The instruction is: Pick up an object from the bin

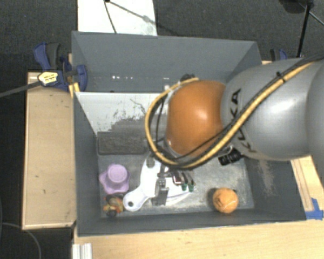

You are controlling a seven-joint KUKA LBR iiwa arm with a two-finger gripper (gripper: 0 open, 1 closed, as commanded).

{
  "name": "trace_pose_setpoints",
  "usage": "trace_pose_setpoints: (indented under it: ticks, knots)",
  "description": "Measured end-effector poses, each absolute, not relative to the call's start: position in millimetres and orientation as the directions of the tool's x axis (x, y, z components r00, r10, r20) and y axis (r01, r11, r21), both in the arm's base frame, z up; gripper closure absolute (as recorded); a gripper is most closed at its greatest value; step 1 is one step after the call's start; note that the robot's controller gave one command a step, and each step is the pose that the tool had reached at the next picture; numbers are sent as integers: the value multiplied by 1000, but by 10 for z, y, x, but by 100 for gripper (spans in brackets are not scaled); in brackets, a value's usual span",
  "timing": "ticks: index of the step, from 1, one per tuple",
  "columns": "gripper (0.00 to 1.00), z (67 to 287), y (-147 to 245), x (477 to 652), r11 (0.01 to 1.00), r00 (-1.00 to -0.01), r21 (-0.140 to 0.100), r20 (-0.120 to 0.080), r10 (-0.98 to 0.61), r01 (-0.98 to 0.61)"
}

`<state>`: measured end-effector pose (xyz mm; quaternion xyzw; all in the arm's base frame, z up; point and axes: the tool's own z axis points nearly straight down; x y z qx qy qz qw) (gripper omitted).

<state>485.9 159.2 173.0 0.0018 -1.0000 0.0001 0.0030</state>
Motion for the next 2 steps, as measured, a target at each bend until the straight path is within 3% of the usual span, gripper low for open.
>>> trace_pose_setpoints:
  ticks: [1,2]
  knots:
    - [0,1775,1583,4877,1000,-1000,1,-2,2,2]
    - [0,1351,1578,4904,998,-998,2,-8,-64,-64]
